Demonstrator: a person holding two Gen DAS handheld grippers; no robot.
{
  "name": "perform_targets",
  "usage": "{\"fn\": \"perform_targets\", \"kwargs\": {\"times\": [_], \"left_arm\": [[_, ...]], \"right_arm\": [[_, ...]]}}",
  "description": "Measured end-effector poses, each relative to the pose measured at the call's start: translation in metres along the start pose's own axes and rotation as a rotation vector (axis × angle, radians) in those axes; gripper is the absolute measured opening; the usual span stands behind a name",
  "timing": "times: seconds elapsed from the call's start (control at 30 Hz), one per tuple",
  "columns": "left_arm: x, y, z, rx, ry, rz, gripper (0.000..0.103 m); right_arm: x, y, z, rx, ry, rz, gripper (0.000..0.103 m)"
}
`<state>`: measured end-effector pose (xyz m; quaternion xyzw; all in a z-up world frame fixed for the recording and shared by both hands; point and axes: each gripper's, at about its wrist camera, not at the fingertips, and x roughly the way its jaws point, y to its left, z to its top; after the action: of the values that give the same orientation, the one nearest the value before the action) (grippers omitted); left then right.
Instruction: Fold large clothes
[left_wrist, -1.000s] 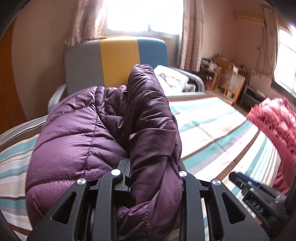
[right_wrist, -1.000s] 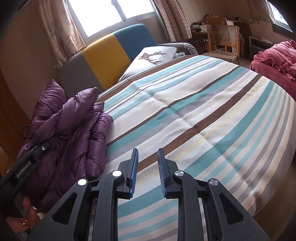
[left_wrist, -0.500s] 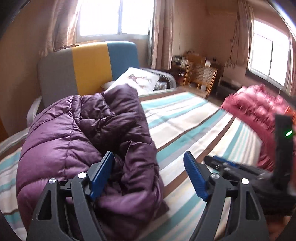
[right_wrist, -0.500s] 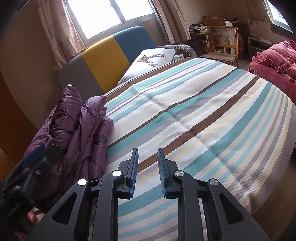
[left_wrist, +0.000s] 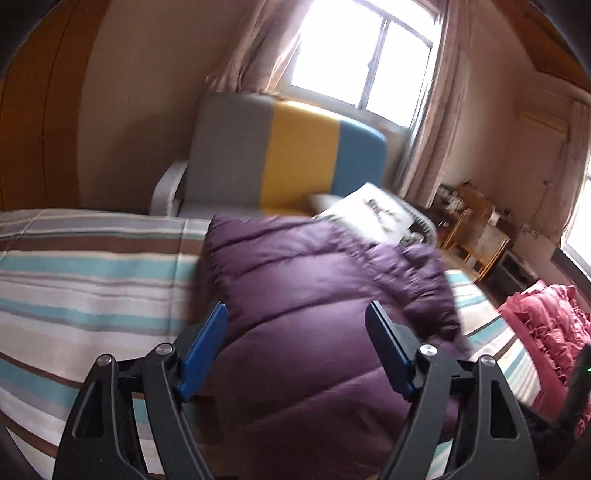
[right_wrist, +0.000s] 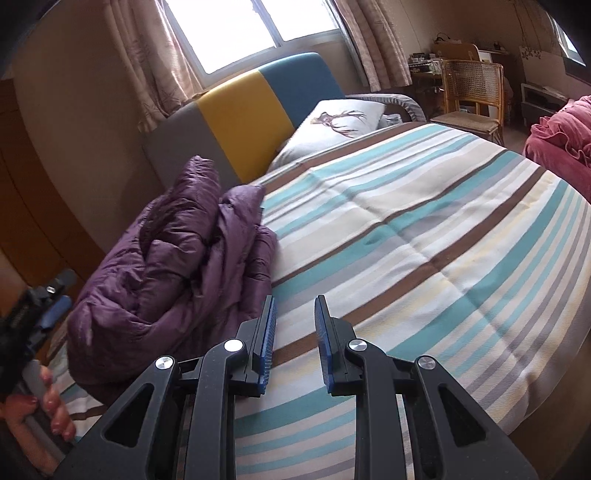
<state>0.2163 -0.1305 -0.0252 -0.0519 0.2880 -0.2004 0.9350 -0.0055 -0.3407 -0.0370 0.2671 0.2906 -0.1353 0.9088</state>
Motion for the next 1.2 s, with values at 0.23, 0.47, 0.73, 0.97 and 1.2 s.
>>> {"fn": "perform_targets", "kwargs": {"times": [0.23, 0.47, 0.73, 0.97, 1.2], "left_arm": [[0.027, -0.009, -0.027, 0.036, 0.075, -0.006, 0.074], [0.032, -0.017, -0.03, 0.127, 0.084, 0.041, 0.075], [0.038, -0.021, -0.041, 0.185, 0.102, 0.05, 0.079], [0.028, -0.013, -0.036, 0.102, 0.109, 0.034, 0.08], [0.021, -0.025, -0.039, 0.127, 0.067, 0.075, 0.08]], "right_arm": [[-0.013, 0.068, 0.016, -0.129, -0.034, 0.212, 0.021], [0.031, 0.077, 0.0, -0.192, 0.069, 0.127, 0.021], [0.058, 0.053, -0.017, -0.156, 0.114, 0.098, 0.021], [0.009, 0.056, 0.019, -0.093, -0.031, 0.143, 0.021], [0.048, 0.101, 0.057, -0.247, -0.03, 0.099, 0.021]]}}
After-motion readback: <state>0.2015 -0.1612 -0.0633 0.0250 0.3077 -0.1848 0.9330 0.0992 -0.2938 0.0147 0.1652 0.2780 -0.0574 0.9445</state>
